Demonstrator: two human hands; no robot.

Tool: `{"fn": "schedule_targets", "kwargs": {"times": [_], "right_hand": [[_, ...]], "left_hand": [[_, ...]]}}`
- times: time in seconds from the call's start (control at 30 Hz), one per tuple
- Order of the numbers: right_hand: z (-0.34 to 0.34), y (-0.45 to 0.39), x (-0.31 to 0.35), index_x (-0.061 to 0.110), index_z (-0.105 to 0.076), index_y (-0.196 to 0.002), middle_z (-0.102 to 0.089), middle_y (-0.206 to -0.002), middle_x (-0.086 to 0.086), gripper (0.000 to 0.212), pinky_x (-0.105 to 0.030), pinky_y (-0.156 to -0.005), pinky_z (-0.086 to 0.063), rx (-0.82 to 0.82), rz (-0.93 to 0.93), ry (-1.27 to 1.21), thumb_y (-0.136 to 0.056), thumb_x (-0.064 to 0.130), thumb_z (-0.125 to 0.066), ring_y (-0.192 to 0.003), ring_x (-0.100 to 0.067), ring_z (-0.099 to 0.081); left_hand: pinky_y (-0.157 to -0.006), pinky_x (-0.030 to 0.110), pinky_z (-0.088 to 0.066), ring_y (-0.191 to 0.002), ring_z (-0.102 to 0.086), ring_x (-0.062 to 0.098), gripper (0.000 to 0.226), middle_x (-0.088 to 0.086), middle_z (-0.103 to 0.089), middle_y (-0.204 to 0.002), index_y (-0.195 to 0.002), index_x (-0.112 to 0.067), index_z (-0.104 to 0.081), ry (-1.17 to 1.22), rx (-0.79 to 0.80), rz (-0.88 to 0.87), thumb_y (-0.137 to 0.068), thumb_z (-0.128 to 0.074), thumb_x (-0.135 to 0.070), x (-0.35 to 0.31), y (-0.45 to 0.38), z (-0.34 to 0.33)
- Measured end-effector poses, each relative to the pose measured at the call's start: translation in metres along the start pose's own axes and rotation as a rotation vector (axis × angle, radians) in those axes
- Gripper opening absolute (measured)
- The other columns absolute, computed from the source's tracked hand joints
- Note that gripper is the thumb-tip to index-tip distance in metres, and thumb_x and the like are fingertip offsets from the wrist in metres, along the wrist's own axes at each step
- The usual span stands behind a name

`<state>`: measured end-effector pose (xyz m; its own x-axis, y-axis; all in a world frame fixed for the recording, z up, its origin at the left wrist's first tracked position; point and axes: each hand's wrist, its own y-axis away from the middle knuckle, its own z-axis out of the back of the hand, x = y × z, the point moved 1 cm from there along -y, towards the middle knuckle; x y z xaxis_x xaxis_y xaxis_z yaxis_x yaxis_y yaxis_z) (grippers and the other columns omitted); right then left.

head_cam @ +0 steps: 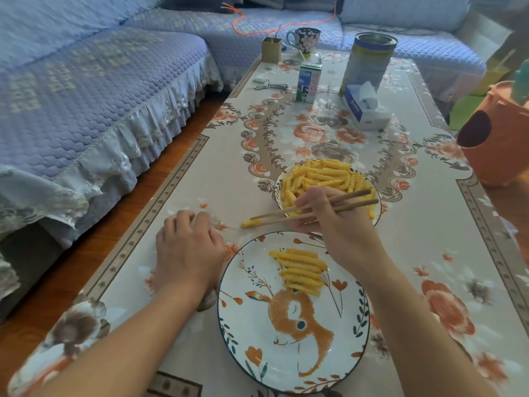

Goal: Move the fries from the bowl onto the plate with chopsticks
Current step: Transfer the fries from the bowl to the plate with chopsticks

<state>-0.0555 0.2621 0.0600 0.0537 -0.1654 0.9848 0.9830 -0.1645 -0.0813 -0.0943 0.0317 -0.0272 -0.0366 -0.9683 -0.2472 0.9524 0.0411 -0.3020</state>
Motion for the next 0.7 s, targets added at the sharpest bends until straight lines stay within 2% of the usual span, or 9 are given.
{"fn": "schedule_targets", "kwargs": {"times": [0.1, 0.17, 0.27, 0.4, 0.47, 0.57, 0.7], "right_hand": [[0.014, 0.004, 0.019, -0.003, -0.071, -0.090, -0.072, -0.079, -0.023, 0.049, -0.035, -0.063, -0.064, -0.020, 0.043, -0.075, -0.093, 0.041, -0.050, -0.069, -0.032, -0.075], [0.030, 0.008, 0.035, -0.003, -0.070, -0.086, -0.072, -0.071, -0.021, 0.051, -0.038, -0.059, -0.064, 0.014, 0.046, -0.114, -0.093, 0.043, -0.049, -0.063, -0.036, -0.073], [0.041, 0.014, 0.045, -0.001, -0.071, -0.082, -0.071, -0.066, -0.019, 0.053, -0.044, -0.056, -0.063, 0.079, 0.041, -0.043, -0.090, 0.047, -0.051, -0.057, -0.035, -0.072], [0.041, 0.016, 0.044, 0.003, -0.073, -0.082, -0.071, -0.066, -0.016, 0.043, -0.038, -0.057, -0.063, 0.105, 0.041, 0.047, -0.089, 0.042, -0.056, -0.058, -0.032, -0.073], [0.049, 0.015, 0.049, 0.006, -0.072, -0.080, -0.070, -0.062, -0.012, 0.036, -0.033, -0.055, -0.062, 0.041, 0.091, 0.042, -0.088, 0.038, -0.058, -0.055, -0.029, -0.072], [0.066, 0.011, 0.051, 0.011, -0.071, -0.079, -0.069, -0.059, -0.009, 0.032, -0.034, -0.051, -0.061, -0.122, 0.162, 0.002, -0.091, 0.037, -0.058, -0.051, -0.028, -0.070], [0.079, 0.008, 0.045, 0.010, -0.071, -0.083, -0.072, -0.063, -0.010, 0.042, -0.032, -0.052, -0.062, -0.266, 0.140, 0.065, -0.095, 0.046, -0.053, -0.053, -0.025, -0.072]], "left_hand": [[-0.092, 0.050, -0.044, -0.110, -0.050, 0.035, 0.029, 0.014, -0.059, -0.118, -0.117, -0.014, -0.067, 0.002, 0.006, 0.005, -0.091, -0.056, -0.020, 0.000, -0.001, 0.000], [-0.091, 0.050, -0.044, -0.110, -0.051, 0.035, 0.030, 0.014, -0.059, -0.118, -0.117, -0.015, -0.067, -0.004, 0.003, 0.002, -0.091, -0.054, -0.020, 0.000, -0.001, 0.000], [-0.093, 0.050, -0.043, -0.111, -0.050, 0.034, 0.030, 0.013, -0.058, -0.119, -0.119, -0.015, -0.066, -0.010, 0.016, 0.004, -0.091, -0.056, -0.020, 0.001, 0.000, 0.000], [-0.095, 0.050, -0.042, -0.113, -0.049, 0.033, 0.031, 0.013, -0.058, -0.122, -0.121, -0.016, -0.066, 0.000, 0.014, 0.014, -0.092, -0.055, -0.020, 0.001, -0.001, 0.000], [-0.095, 0.050, -0.042, -0.113, -0.049, 0.034, 0.031, 0.013, -0.058, -0.121, -0.120, -0.015, -0.067, 0.006, 0.008, 0.014, -0.092, -0.056, -0.020, 0.000, 0.000, 0.000], [-0.095, 0.050, -0.042, -0.113, -0.049, 0.034, 0.031, 0.013, -0.058, -0.122, -0.121, -0.015, -0.067, 0.005, 0.011, 0.017, -0.092, -0.056, -0.020, 0.000, 0.000, 0.000], [-0.094, 0.052, -0.043, -0.112, -0.050, 0.035, 0.030, 0.015, -0.059, -0.121, -0.119, -0.014, -0.068, 0.011, -0.003, 0.017, -0.092, -0.058, -0.019, 0.001, 0.000, -0.001]]}}
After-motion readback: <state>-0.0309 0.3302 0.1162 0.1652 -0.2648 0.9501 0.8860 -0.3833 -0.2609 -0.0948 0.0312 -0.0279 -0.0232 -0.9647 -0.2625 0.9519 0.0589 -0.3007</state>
